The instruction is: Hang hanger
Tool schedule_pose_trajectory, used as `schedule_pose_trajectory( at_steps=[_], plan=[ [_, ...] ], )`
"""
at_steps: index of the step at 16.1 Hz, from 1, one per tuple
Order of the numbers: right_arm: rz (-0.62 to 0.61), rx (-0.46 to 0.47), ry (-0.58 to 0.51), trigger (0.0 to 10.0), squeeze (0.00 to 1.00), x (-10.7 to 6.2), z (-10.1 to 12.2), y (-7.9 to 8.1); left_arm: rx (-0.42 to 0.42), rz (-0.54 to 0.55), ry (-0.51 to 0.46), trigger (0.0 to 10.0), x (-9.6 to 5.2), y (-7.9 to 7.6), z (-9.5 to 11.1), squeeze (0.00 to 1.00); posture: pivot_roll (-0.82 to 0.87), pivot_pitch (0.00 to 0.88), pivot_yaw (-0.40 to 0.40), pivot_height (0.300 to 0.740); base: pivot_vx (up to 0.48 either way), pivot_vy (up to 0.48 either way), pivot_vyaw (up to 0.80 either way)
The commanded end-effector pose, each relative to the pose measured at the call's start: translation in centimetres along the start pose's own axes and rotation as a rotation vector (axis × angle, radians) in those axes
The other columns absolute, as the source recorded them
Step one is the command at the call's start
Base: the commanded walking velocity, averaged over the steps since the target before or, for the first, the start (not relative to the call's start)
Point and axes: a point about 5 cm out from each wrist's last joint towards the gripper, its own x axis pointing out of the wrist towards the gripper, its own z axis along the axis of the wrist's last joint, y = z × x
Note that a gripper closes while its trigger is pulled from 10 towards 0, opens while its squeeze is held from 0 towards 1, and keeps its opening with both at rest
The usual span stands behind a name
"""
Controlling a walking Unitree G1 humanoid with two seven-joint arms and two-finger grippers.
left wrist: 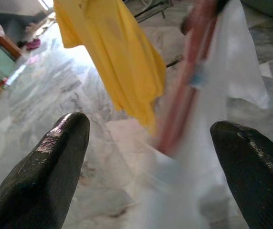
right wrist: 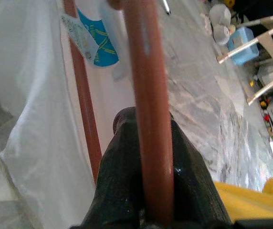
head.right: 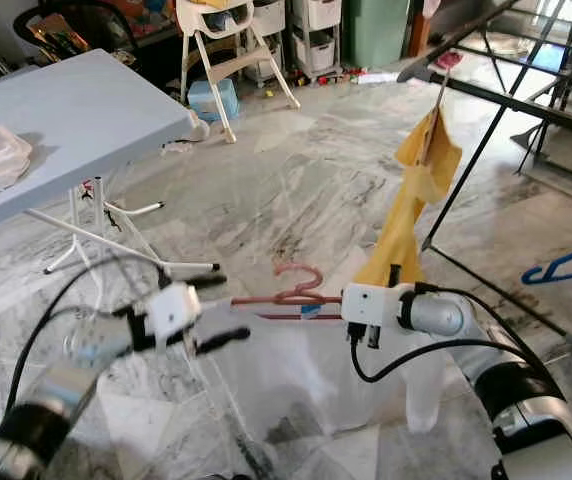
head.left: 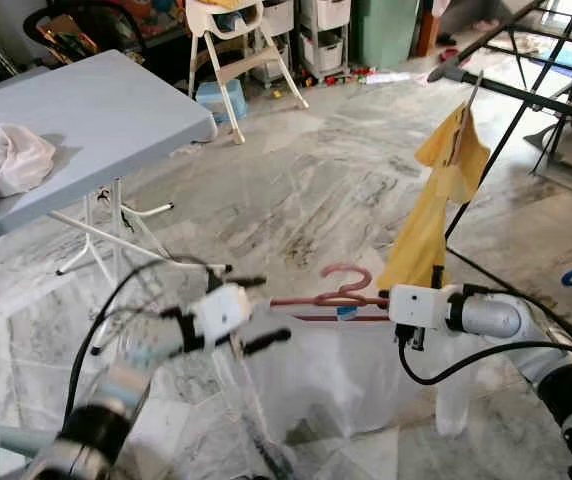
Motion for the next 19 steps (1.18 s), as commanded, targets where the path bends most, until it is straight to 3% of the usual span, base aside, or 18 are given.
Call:
schedule_pose_trajectory(
  at_steps=[1, 3, 5, 7, 9, 10, 11, 13, 14, 15, 19],
  plan=[
    [-0.035, -0.035, -0.072, 10.0, 0.00, -0.3, 1.4, -1.5, 0.001, 0.015, 0.026, 10.0, -0.6, 0.4, -0.6, 0.00, -0.18, 0.066, 0.144, 0.740, 0.000, 0.000, 0.00],
    [-0.027, -0.053, -0.099, 10.0, 0.00, -0.6, 1.8, -1.7, -0.012, 0.023, 0.039, 10.0, -0.8, 1.2, -0.7, 0.00, -0.17, 0.038, 0.127, 0.740, 0.000, 0.000, 0.00],
    [-0.042, -0.045, -0.103, 10.0, 0.00, -0.7, 1.6, -1.8, -0.064, -0.054, 0.098, 10.0, -1.0, 0.6, -1.9, 0.00, -0.16, 0.020, 0.123, 0.740, 0.000, 0.000, 0.00],
    [-0.054, -0.041, -0.099, 10.0, 0.00, -0.7, 1.7, -2.3, -0.113, -0.110, 0.083, 10.0, -0.9, 0.1, -1.8, 0.00, -0.16, 0.019, 0.119, 0.740, 0.000, 0.000, 0.00],
    [-0.057, -0.041, -0.103, 10.0, 0.00, -0.6, 1.9, -2.5, -0.096, -0.117, 0.077, 9.6, -0.5, 0.1, -1.7, 0.00, -0.16, 0.023, 0.124, 0.740, 0.000, 0.000, 0.00],
    [-0.058, -0.040, -0.109, 10.0, 0.00, -0.5, 2.1, -2.5, -0.100, -0.112, 0.066, 6.5, -0.3, 0.1, -1.6, 0.00, -0.16, 0.023, 0.126, 0.740, 0.000, 0.000, 0.00],
    [-0.058, -0.037, -0.116, 10.0, 0.00, -0.2, 2.3, -2.2, -0.106, -0.106, 0.036, 0.0, 0.1, 0.4, -1.1, 0.00, -0.16, 0.024, 0.133, 0.740, 0.000, 0.000, 0.00],
    [-0.056, -0.032, -0.123, 10.0, 0.00, 0.1, 2.4, -1.8, -0.105, -0.102, 0.002, 0.0, 0.5, 0.8, -0.4, 0.00, -0.16, 0.020, 0.135, 0.740, 0.000, 0.000, 0.00],
    [-0.051, -0.025, -0.130, 10.0, 0.00, 0.3, 2.5, -1.5, -0.110, -0.095, -0.014, 1.3, 0.8, 1.2, 0.1, 0.00, -0.16, 0.017, 0.133, 0.740, 0.000, 0.000, 0.00],
    [-0.048, -0.021, -0.133, 10.0, 0.00, 0.5, 2.6, -1.2, -0.113, -0.097, -0.023, 0.0, 1.0, 1.4, 0.3, 0.00, -0.16, 0.015, 0.133, 0.740, 0.000, 0.000, 0.00],
    [-0.048, -0.019, -0.134, 10.0, 0.00, 0.7, 2.7, -1.3, -0.127, -0.149, -0.018, 0.0, 0.9, 1.0, 0.1, 0.00, -0.16, 0.015, 0.133, 0.740, 0.000, 0.000, 0.00]
  ],
)
